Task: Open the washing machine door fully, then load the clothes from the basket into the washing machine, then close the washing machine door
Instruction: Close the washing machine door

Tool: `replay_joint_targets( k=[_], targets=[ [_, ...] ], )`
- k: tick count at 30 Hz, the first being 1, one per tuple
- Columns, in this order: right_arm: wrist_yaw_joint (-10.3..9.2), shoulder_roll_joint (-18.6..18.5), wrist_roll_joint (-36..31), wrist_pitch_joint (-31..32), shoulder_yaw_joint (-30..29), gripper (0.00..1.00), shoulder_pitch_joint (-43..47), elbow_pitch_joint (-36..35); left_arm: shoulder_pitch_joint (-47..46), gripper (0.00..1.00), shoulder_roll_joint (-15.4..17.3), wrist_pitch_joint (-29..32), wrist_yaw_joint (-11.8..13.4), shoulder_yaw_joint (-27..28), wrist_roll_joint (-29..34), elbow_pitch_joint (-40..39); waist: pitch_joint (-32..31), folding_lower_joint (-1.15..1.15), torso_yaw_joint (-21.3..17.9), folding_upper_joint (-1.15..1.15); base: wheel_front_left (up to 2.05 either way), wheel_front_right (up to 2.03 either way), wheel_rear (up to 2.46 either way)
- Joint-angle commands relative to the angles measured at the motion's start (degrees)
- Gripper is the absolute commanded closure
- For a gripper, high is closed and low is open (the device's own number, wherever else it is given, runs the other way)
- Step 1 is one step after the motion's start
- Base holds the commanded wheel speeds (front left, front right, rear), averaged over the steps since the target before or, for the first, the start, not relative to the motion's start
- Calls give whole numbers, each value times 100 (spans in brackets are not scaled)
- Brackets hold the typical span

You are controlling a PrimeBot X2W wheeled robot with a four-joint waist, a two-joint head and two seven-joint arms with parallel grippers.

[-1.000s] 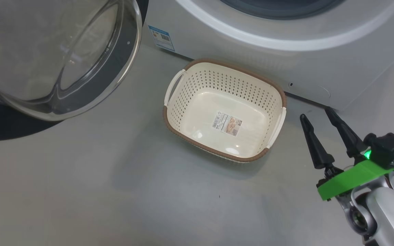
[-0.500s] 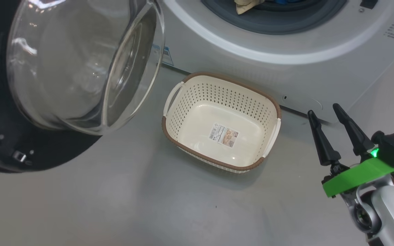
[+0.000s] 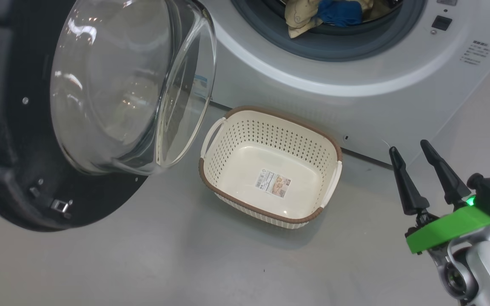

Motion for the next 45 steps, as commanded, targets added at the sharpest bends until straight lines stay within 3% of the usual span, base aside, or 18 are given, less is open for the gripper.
replay_joint_targets(
  k=[1,12,22,31,45],
  targets=[
    [2,-25,-23,-37,17,0,-8,-175,-161,100,315,78,-41,260,-41,-228,-27,0,-19,0,0,0,0],
    [2,42,-44,-37,-158,0,92,-212,-82,100,108,640,-41,384,-198,-924,-143,0,-190,0,0,0,0],
    [2,146,-71,-37,-402,0,215,-238,64,100,-284,1057,-41,358,-125,-1771,-278,0,-497,0,0,0,0],
    [2,255,-102,-37,-570,0,261,-304,116,100,-748,1077,-41,168,86,-2303,-305,0,-952,0,0,0,0],
    [2,386,-134,-37,-698,0,243,-378,-50,100,-1198,624,-41,21,474,-2209,-237,0,-1878,0,0,0,0]
  ],
)
